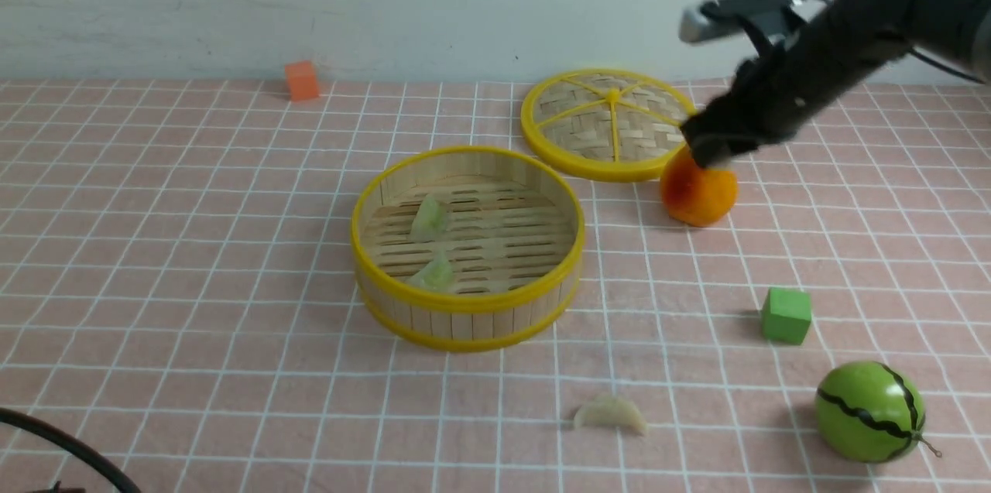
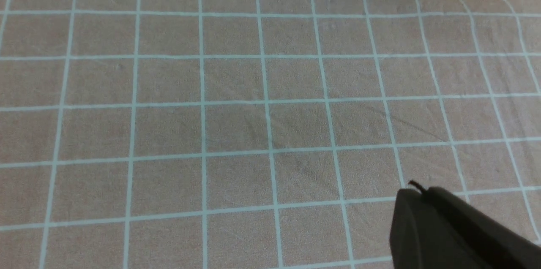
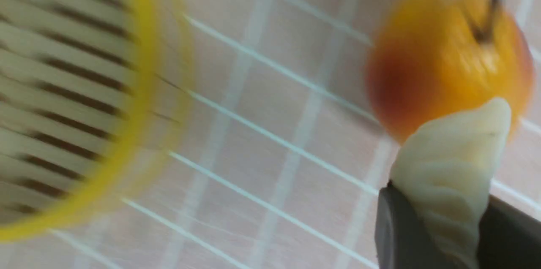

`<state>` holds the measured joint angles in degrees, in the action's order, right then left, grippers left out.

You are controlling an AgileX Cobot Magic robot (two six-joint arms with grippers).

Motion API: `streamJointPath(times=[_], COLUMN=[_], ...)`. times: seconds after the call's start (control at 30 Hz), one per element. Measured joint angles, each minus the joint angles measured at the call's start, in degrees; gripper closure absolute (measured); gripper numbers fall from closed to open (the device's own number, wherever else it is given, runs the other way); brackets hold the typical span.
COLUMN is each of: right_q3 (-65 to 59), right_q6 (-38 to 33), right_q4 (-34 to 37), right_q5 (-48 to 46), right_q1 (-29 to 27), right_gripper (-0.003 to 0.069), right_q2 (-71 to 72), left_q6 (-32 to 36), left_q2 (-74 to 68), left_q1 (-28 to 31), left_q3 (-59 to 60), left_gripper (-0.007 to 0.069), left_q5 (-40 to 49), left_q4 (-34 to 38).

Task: Put the dumplings into the steamer on the table with the pink tablecloth.
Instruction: 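Place the dumpling in the bamboo steamer basket with the right gripper, then reach for and grasp a dumpling lying on the table beside the steamer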

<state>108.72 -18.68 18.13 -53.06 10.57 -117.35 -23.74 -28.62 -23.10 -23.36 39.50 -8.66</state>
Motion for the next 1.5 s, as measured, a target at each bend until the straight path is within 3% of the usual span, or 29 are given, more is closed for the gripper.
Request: streamJointPath(times=[0.13, 0.23, 0.43, 0.53, 0.73, 0.9, 1.03, 1.17, 1.33, 1.5], right_q3=[5.9, 6.1, 6.0, 6.0, 6.0, 6.0, 6.0, 6.0, 0.1, -7.7], right_q6=[-2.0, -2.1, -1.8, -1.4, -1.6, -2.1, -2.1, -1.4, 0.1, 0.3], right_q4=[7.3, 7.2, 6.5, 7.6, 9.8, 3.2, -3.2, -5.2, -3.8, -5.1], right_q5=[-0.6, 4.9, 14.5, 17.9, 17.9, 9.4, -2.2, -15.4, -17.2, -17.1], right_q1=[7.5, 11.3, 13.1, 13.1, 13.6, 13.6, 13.6, 13.5, 13.9, 15.1], right_gripper=[0.0491, 0.0491, 0.0491, 0.0426, 0.0168, 0.0057, 0.0065, 0.0123, 0.0179, 0.0183], right_q2=[-2.0, -6.3, -14.0, -16.2, -16.5, -10.9, -2.7, 3.6, 1.6, -2.1], left_q6=[0.0, 0.0, 0.0, 0.0, 0.0, 0.0, 0.0, 0.0, 0.0, 0.0], left_q2=[0.0, 0.0, 0.0, 0.0, 0.0, 0.0, 0.0, 0.0, 0.0, 0.0], left_q1=[0.0, 0.0, 0.0, 0.0, 0.0, 0.0, 0.0, 0.0, 0.0, 0.0], left_q3=[0.0, 0.0, 0.0, 0.0, 0.0, 0.0, 0.0, 0.0, 0.0, 0.0], left_gripper=[0.0638, 0.0638, 0.0638, 0.0638, 0.0638, 0.0637, 0.0636, 0.0631, 0.0627, 0.0624], left_q5=[-0.7, -0.7, -0.7, -0.7, -0.7, -0.3, 0.2, 0.3, 0.3, 0.4], left_q4=[0.2, 0.2, 0.9, 1.0, 1.4, 2.6, 3.2, 3.3, 4.0, 5.1])
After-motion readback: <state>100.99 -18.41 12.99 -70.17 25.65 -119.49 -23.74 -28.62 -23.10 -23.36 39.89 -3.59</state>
